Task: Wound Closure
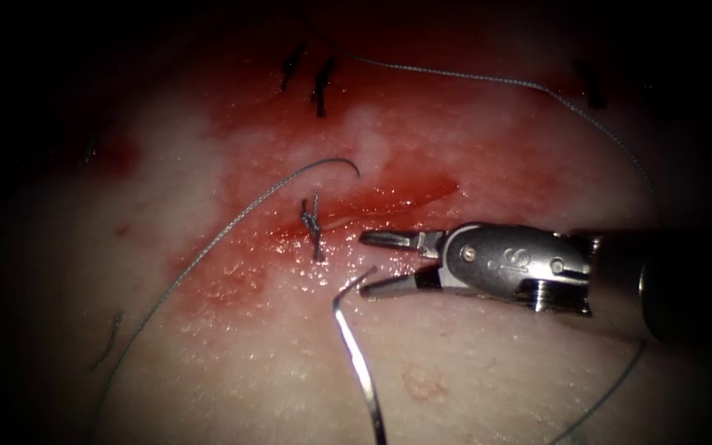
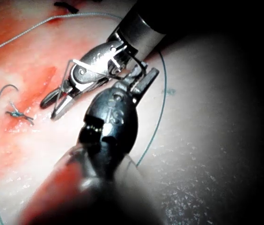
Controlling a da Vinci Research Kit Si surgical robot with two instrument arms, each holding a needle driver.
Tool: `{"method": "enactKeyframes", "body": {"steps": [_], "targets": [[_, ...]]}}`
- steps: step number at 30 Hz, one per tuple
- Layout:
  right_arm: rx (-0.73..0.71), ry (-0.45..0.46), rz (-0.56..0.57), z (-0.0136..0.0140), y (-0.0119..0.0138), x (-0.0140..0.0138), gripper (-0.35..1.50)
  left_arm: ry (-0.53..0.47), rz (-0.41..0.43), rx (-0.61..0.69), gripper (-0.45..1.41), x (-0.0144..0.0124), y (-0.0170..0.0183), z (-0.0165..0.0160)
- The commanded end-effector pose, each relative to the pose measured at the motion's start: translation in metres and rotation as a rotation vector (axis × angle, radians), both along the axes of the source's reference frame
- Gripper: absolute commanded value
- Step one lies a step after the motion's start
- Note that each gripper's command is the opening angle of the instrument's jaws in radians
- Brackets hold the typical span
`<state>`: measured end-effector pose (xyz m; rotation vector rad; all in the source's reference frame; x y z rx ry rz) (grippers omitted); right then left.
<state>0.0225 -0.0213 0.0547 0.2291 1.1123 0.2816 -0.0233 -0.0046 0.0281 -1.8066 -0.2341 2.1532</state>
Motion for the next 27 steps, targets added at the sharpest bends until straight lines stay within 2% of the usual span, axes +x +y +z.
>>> {"method": "enactKeyframes", "body": {"steps": [1, 6, 10, 17, 23, 26, 27], "targets": [[0.016, -0.011, -0.007, 0.0006, -0.0007, 0.0007, -0.35, -0.002, 0.005, -0.005, -0.45, -0.0004, -0.0002, 0.0004], [0.044, -0.044, -0.020, -0.0001, -0.0013, 0.0002, -0.35, -0.005, 0.007, -0.004, -0.45, 0.0004, -0.0005, -0.0002], [0.054, -0.054, -0.022, -0.0022, -0.0020, -0.0003, -0.35, -0.007, -0.027, -0.012, -0.45, 0.0022, -0.0003, 0.0004], [0.093, -0.036, -0.049, -0.0085, -0.0047, 0.0000, -0.35, 0.073, -0.095, -0.081, -0.45, 0.0049, 0.0006, 0.0048], [0.122, 0.016, -0.112, -0.0144, -0.0087, 0.0009, -0.35, 0.086, -0.105, -0.109, -0.45, 0.0062, 0.0003, 0.0092], [0.134, 0.044, -0.136, -0.0175, -0.0104, 0.0017, -0.35, 0.091, -0.105, -0.122, -0.45, 0.0064, 0.0002, 0.0104], [0.141, 0.068, -0.135, -0.0193, -0.0110, 0.0023, -0.35, 0.093, -0.109, -0.117, -0.45, 0.0064, 0.0003, 0.0106]]}}
